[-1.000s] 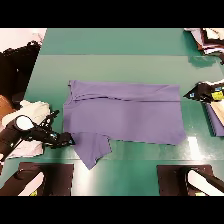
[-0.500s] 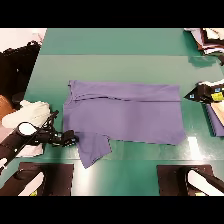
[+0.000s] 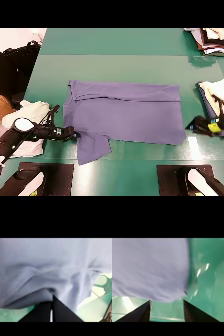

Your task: Fold the shirts.

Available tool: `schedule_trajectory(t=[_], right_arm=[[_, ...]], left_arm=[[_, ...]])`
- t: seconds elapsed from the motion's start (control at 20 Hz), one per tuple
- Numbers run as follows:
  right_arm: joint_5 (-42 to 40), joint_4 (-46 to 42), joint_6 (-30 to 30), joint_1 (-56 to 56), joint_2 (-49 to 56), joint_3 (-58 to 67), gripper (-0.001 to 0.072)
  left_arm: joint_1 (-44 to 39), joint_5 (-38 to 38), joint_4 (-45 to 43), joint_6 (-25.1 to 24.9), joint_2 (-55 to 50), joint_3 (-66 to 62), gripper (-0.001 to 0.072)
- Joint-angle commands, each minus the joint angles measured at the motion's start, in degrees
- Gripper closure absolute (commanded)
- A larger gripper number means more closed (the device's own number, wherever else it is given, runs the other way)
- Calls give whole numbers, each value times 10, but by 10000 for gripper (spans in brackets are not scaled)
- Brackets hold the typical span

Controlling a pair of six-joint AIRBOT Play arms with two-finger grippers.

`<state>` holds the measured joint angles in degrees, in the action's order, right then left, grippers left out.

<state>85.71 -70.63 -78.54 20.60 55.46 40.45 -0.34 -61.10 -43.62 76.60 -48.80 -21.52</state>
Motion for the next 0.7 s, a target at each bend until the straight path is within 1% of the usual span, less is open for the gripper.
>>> schedule_trajectory(t=[0.0, 0.15, 0.3, 0.35, 0.4, 0.45, 0.5, 0.55, 0.6, 0.65], right_arm=[[-5, 8, 5, 58, -12, -95, 253], [-47, 37, 10, 49, -12, -130, 263], [-84, 36, 10, 11, -12, -129, 265], [-92, 36, 10, -5, -12, -127, 279], [-97, 35, 10, -19, -11, -127, 310], [-99, 36, 10, -35, -7, -127, 360], [-99, 34, 10, -50, 0, -127, 450], [-99, 31, 10, -66, 7, -127, 583], [-100, 30, 10, -80, 12, -127, 686], [-100, 30, 10, -91, 12, -127, 698]], left_arm=[[0, 3, -5, -6, 0, -23, 684], [0, 5, -6, -6, 0, -23, 684], [0, 5, -7, -6, 0, -23, 684], [0, 5, -10, -5, 0, -23, 683], [0, 5, -12, -5, 0, -23, 684], [0, 4, -14, -5, 0, -23, 684], [0, 2, -17, -5, 0, -23, 684], [0, -2, -26, -5, 0, -23, 685], [0, -11, -36, -3, 0, -23, 685], [0, -25, -45, 2, 1, -23, 685]])
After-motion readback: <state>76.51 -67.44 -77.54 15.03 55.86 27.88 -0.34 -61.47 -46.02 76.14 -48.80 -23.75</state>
